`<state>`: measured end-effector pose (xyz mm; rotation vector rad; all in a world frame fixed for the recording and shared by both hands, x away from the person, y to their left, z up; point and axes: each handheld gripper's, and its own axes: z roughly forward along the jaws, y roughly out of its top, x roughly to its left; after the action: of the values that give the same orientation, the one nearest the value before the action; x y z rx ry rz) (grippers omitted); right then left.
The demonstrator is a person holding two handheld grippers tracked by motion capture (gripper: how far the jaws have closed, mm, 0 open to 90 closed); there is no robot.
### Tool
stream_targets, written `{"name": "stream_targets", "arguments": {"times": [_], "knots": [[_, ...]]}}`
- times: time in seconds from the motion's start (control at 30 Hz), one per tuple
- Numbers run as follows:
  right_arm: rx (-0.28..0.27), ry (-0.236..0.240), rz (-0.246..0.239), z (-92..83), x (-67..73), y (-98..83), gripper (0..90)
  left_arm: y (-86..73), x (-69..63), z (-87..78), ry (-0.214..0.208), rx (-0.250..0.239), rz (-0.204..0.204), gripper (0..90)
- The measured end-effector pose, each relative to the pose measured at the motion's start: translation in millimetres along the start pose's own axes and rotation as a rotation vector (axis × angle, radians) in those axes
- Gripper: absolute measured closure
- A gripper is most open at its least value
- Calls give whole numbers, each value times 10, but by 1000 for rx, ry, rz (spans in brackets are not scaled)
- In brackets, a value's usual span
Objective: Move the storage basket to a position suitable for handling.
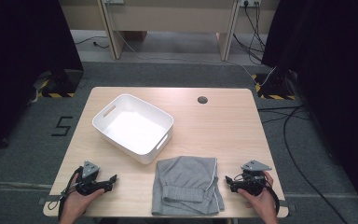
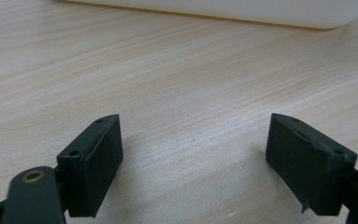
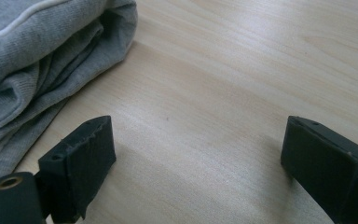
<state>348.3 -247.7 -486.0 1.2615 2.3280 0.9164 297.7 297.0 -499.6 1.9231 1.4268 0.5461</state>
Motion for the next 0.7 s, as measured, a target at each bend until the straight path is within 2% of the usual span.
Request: {"name": "stream_targets", "arguments": {"times": [0.2,0.27,0.37,0.43,0.53,0.57,0.63,0.7], "knots": [[5,-10,15,24,0,31,110,2,0,3,2,1,-1,175],[0,-13,16,46,-18,72,196,3,0,3,2,1,-2,173],[7,-22,36,60,-34,139,180,3,0,3,2,1,-2,172],[-41,-21,46,16,-25,248,203,3,0,4,3,1,-2,171],[-79,-20,28,-36,-14,398,217,4,0,3,4,3,-2,170],[-79,-20,28,-36,-14,398,217,4,0,3,4,3,-2,170],[-112,-18,24,-67,27,605,219,4,-1,4,4,3,-2,168],[-144,9,17,-57,91,767,226,5,0,4,4,3,-2,168]]}}
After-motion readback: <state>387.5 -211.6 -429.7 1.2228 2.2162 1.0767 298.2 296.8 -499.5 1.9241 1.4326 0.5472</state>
